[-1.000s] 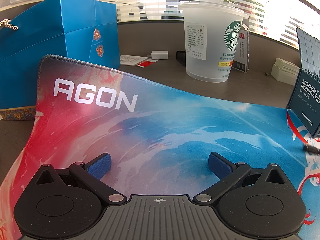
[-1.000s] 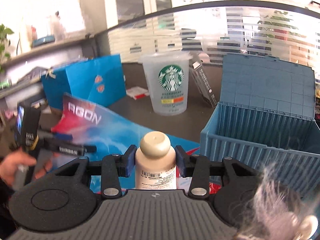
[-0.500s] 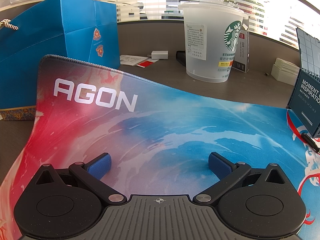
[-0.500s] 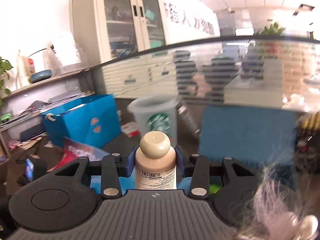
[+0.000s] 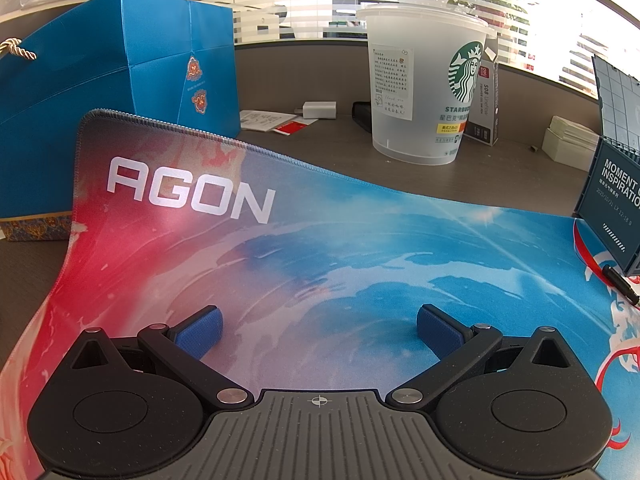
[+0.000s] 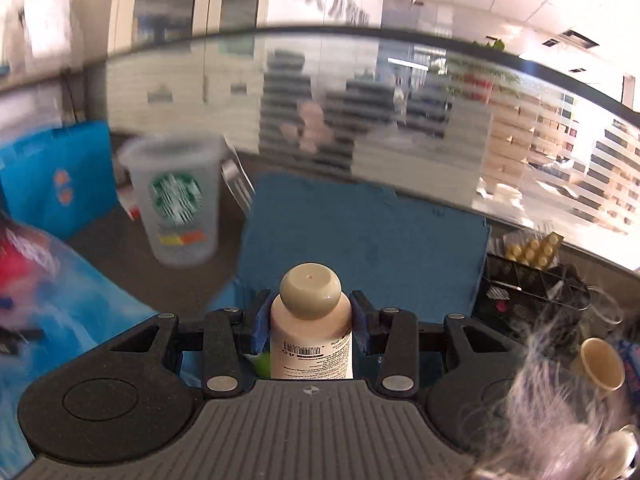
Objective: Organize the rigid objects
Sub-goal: 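Place the white lotion bottle into the blue crate with the right gripper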
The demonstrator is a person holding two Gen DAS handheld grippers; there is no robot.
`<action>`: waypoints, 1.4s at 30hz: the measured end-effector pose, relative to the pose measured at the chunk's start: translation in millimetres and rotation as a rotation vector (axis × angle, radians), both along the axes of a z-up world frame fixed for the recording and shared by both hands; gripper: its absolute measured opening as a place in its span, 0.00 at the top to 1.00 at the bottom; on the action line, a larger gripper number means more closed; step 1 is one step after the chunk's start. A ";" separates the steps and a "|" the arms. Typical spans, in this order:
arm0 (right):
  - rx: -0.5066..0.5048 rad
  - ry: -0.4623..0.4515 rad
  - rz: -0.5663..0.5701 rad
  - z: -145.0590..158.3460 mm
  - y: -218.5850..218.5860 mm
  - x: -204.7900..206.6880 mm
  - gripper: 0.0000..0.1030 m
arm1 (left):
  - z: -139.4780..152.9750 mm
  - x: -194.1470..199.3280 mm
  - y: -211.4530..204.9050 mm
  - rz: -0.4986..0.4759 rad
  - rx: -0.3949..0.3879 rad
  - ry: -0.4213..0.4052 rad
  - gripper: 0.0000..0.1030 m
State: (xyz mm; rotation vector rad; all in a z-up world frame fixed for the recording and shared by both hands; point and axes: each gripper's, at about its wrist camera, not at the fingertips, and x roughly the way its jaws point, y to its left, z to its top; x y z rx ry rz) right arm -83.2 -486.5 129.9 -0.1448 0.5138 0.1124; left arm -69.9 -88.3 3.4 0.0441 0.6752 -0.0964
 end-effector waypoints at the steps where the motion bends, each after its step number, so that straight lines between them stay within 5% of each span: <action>1: -0.038 0.035 -0.001 -5.3 -0.5 7.3 0.63 | 0.1 0.0 0.1 0.000 0.000 0.000 0.00; 9: -0.252 0.260 0.030 -28.9 7.9 47.2 0.63 | 0.1 -0.1 0.0 0.000 0.000 0.000 0.00; 25: -0.392 0.548 0.142 -47.2 49.9 111.6 0.63 | 0.3 -0.2 -0.1 0.000 0.000 0.000 0.00; 36: -0.450 0.673 0.227 -66.0 77.8 135.8 0.61 | 0.4 -0.2 -0.1 0.001 -0.001 0.000 0.00; 42: -0.424 0.633 0.244 -56.0 79.4 128.0 0.55 | 0.5 -0.3 -0.1 -0.001 0.000 0.001 0.00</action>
